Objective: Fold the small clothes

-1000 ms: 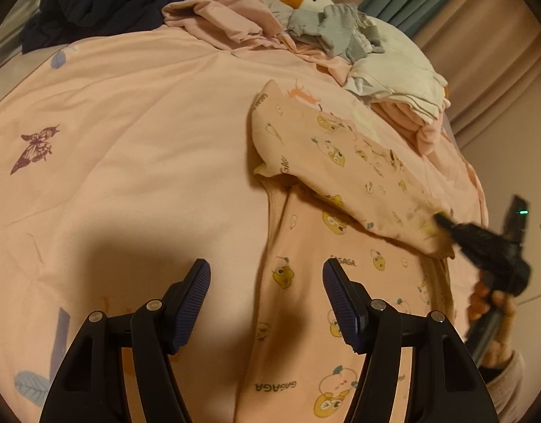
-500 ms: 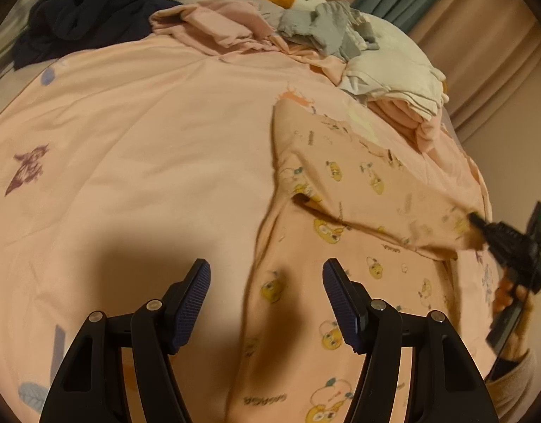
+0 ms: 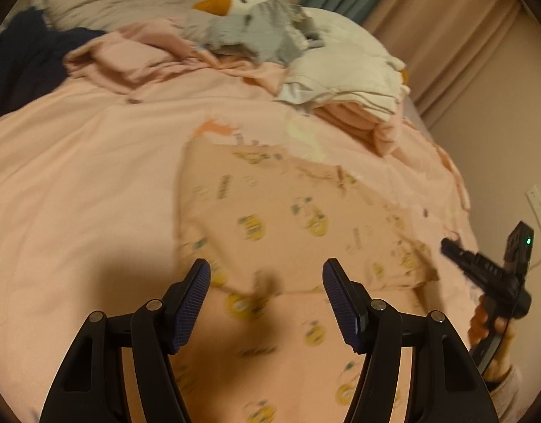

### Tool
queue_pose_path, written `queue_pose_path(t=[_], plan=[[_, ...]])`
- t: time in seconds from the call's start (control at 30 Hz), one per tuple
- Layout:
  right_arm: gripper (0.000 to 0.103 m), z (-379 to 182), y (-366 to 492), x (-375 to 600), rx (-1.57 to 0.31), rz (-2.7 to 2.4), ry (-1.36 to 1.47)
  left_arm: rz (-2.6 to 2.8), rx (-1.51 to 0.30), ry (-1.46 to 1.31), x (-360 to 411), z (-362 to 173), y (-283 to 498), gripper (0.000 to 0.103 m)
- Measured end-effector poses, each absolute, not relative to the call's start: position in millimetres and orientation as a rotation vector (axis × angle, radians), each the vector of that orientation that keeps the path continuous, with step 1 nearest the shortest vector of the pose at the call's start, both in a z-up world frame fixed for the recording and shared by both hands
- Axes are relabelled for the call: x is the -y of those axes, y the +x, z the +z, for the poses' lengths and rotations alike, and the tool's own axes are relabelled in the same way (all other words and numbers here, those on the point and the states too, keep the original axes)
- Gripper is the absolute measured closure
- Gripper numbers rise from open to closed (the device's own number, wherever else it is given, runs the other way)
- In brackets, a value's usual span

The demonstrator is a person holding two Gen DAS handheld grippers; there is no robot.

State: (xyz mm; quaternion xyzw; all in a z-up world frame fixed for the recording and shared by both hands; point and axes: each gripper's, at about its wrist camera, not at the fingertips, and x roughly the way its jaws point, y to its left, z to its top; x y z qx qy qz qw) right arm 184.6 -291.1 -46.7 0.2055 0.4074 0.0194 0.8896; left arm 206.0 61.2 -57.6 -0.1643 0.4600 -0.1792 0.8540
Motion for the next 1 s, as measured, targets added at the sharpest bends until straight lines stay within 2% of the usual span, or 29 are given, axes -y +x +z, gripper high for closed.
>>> queue_pose_path(t=[0.1, 0.2, 0.33, 0.5, 0.6, 0.63, 0.73, 1.0], plan=[[0.078, -53.7, 182.8, 281.1, -0.865, 0.092, 0.422, -0.424, -0.979, -0.340, -48.7, -65.4, 215.8, 0.040], [0.078, -72.2, 182.5, 273.4, -0.911, 0.112, 0.415, -0.418, -1.015, -0.350, -44.9, -79.3, 224.8, 0.051], [0.079, -95.6, 183.1, 274.2, -0.963, 0.091, 0.424, -0.368, -1.053, -0.349, -51.8, -96.5, 229.7, 0.051], [0.078, -96.5, 179.6, 278.3, -0.960, 0.091, 0.461, -0.379, -1.063, -0.399, -61.7, -95.7, 227.7, 0.052], [0.075, -87.2, 169.7, 277.5, -0.947, 0.110, 0.479, -0.379, -1.057, -0.401, -68.5, -84.3, 214.2, 0.051], [0.070, -83.0, 163.6, 277.3, -0.937, 0.122, 0.487, -0.378, -1.055, -0.399, -70.4, -82.3, 210.2, 0.048], [0.045, -76.5, 139.0, 278.6, -0.918, 0.133, 0.515, -0.353, -1.039, -0.384, -83.9, -75.6, 188.7, 0.037], [0.044, -87.6, 70.6, 283.6, -0.948, 0.163, 0.577, -0.410, -1.083, -0.539, -125.4, -89.9, 127.7, 0.037]])
